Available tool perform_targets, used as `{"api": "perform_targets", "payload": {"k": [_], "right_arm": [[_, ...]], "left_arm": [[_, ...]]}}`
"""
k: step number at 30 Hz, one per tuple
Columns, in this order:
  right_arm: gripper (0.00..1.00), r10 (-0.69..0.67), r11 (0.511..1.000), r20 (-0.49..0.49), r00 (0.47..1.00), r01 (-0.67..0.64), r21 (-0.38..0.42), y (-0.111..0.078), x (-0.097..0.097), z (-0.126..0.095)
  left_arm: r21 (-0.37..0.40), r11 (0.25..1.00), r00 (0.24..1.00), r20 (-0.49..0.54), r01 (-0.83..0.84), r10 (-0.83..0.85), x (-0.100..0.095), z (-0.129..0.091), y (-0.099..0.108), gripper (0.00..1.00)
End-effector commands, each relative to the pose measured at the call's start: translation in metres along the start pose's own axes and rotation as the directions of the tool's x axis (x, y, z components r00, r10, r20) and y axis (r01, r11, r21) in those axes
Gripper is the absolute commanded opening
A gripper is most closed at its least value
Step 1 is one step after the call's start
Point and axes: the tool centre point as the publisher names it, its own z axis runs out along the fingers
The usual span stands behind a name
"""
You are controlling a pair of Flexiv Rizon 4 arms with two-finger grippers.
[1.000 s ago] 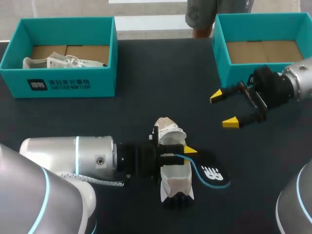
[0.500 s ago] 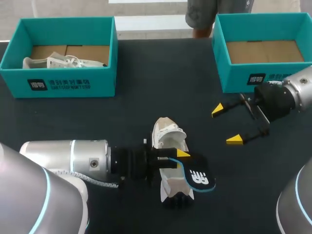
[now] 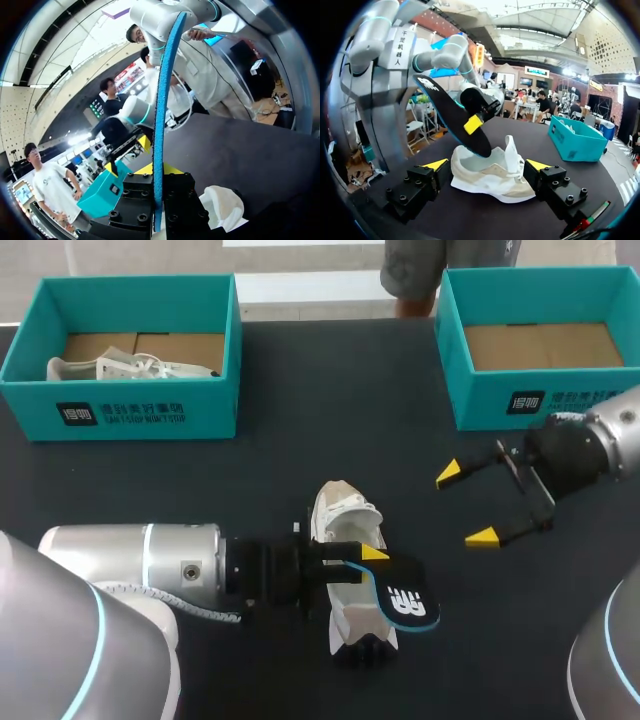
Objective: Take the shoe out of the shoebox, open the shoe tongue, remove and reinsert the insole, then place the shoe into the shoebox
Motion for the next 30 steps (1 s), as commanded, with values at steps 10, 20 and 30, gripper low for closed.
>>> {"api": "perform_targets", "payload": {"k": [10, 20, 30], "right_arm": [[1.0, -0.021, 1.0, 0.081, 0.997, 0.023, -0.019, -0.028, 0.03, 0.027], [1.0, -0.033, 0.994, 0.083, 0.996, 0.023, 0.111, -0.023, 0.035, 0.036], [1.0, -0.005, 0.985, 0.115, 0.993, -0.014, 0.171, -0.012, 0.045, 0.044]], "left_arm": [[-0.002, 1.0, 1.0, 0.002, -0.001, 0.001, 0.001, -0.001, -0.001, 0.0], [-0.002, 1.0, 1.0, 0.002, -0.001, 0.001, 0.001, -0.001, -0.001, 0.0], [-0.002, 1.0, 1.0, 0.002, -0.001, 0.001, 0.001, -0.001, -0.001, 0.0]]}}
